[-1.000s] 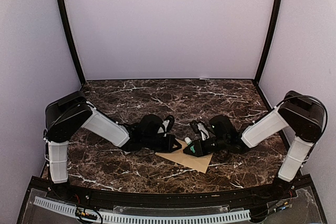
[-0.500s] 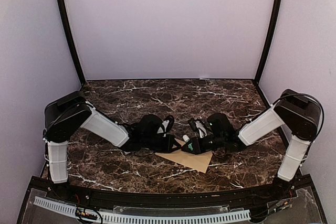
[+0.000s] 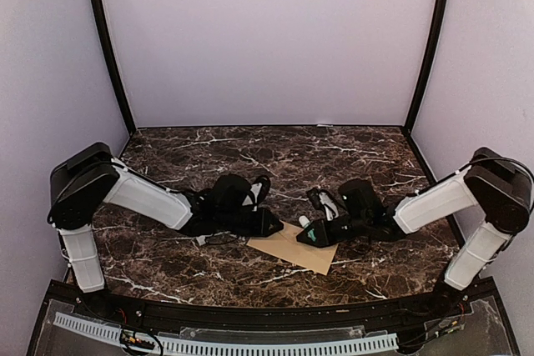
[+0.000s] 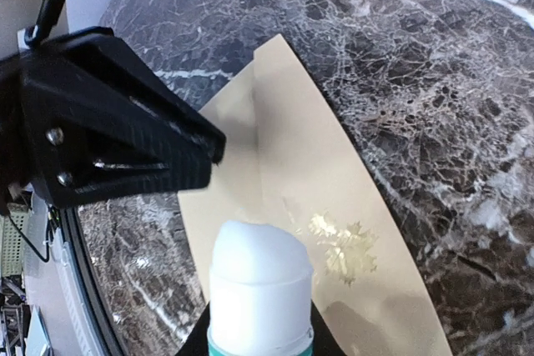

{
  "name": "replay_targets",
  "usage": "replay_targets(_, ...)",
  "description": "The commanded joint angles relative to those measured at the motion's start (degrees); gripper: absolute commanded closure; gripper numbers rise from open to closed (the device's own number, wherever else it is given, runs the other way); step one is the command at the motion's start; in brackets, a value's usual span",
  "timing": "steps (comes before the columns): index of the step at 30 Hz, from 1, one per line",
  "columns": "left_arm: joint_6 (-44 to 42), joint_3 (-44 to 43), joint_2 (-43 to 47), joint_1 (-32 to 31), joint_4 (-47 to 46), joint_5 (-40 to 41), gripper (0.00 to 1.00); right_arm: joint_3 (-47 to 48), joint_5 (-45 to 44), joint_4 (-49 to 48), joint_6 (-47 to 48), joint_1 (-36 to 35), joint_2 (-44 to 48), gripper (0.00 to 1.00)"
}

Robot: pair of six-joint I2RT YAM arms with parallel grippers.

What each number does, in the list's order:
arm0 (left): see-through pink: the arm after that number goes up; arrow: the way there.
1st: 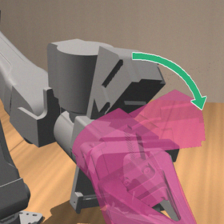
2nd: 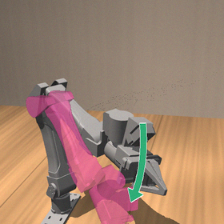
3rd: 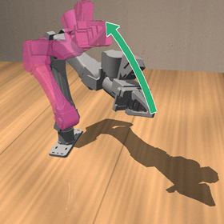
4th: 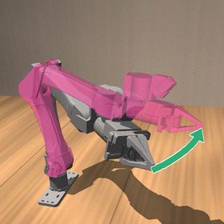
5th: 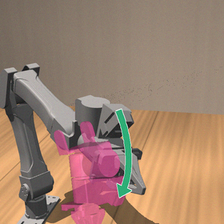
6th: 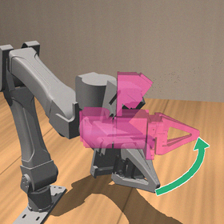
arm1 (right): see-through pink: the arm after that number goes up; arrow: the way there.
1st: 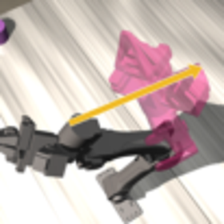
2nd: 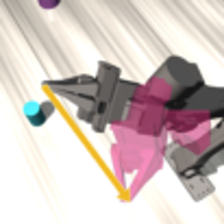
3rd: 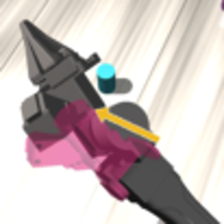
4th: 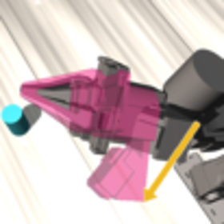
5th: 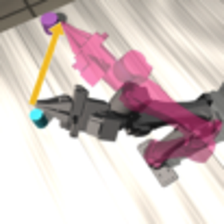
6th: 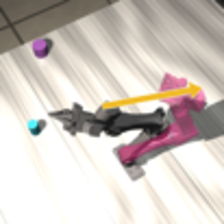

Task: Place the letter into the envelope and seal it
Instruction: Seal the envelope flap on the envelope, then screw the solid glue.

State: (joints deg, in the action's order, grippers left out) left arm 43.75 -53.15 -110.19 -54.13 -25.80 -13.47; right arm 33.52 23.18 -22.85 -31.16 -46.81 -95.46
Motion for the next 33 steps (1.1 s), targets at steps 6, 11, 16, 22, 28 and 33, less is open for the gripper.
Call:
replay_targets(6,-5.71,0.59,27.12,0.31,16.64,11.99,0.43,-4.42,-2.44,12.23,3.61,-0.66,23.75,1.0)
replay_targets(11,-4.62,3.73,35.52,-1.09,12.98,6.23,0.32,-5.52,-1.2,13.35,3.67,-2.09,34.51,1.0)
replay_targets(16,-7.74,0.98,37.55,-9.27,10.33,5.03,0.24,-5.27,2.3,8.24,2.0,-5.9,41.77,1.0)
replay_targets(22,-8.67,-0.92,36.36,-17.28,0.45,2.08,0.19,-4.06,2.91,1.84,0.68,-11.48,45.41,1.0)
replay_targets(28,-9.36,-1.21,35.28,-20.7,-4.92,3.68,0.17,-2.46,2.95,-3.08,0.91,-15.9,43.4,1.0)
replay_targets(33,-8.24,-1.58,34.41,-20.84,-2.22,8.59,0.17,-1.11,1.7,-5.53,1.29,-18.89,40.92,1.0)
